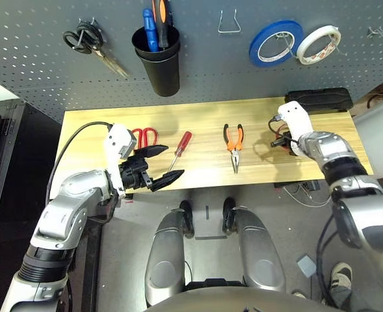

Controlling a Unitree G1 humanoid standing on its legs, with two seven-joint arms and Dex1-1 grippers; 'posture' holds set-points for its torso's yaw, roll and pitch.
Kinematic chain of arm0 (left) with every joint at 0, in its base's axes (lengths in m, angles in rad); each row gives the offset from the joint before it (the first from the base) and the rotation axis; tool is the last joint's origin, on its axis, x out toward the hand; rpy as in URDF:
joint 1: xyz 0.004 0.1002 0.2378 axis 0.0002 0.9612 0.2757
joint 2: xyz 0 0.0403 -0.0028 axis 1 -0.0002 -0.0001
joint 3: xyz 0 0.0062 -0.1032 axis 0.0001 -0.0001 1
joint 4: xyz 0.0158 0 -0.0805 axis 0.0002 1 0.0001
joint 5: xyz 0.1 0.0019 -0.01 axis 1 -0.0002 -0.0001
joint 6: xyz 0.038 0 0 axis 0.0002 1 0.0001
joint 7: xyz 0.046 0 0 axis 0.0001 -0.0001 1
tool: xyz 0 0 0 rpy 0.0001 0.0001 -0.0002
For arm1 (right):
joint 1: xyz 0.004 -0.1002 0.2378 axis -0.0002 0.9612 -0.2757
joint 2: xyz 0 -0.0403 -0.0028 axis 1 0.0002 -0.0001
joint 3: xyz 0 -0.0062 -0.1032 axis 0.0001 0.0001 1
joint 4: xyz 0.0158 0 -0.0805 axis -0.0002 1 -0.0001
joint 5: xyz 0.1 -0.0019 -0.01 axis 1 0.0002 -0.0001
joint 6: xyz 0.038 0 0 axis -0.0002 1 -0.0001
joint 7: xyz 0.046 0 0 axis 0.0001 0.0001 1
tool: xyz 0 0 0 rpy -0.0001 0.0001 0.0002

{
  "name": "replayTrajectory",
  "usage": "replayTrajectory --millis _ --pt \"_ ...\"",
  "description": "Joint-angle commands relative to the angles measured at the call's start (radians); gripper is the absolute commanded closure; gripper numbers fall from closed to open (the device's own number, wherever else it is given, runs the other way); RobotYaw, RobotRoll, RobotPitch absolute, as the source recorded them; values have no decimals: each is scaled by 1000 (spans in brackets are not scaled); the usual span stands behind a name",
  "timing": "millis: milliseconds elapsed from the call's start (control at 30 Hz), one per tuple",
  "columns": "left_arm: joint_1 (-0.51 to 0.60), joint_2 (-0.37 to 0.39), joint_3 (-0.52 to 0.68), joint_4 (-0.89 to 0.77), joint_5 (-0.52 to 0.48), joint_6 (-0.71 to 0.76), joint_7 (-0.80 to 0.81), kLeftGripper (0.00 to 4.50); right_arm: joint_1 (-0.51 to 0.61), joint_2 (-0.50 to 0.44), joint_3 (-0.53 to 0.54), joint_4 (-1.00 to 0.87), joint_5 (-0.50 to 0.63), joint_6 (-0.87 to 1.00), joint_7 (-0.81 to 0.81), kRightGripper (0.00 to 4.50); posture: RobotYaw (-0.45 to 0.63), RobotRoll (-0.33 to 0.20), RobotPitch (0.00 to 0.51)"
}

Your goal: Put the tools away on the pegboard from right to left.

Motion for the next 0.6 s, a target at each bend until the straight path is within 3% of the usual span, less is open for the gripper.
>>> replayTrajectory --millis 33,300,600 --pt "17 -13 -30 24 20 -23 -8 0 89 -44 -36 -240 -8 79 -26 4486 -59 0 301" --pt "7 -16 -39 39 20 -40 -15 0 182 -137 -77 -511 -38 -7 -70 4486 -76 0 291" --pt "-10 -21 -49 56 24 -51 -19 0 283 -168 -162 -585 -64 -239 -142 4486 -88 0 273"
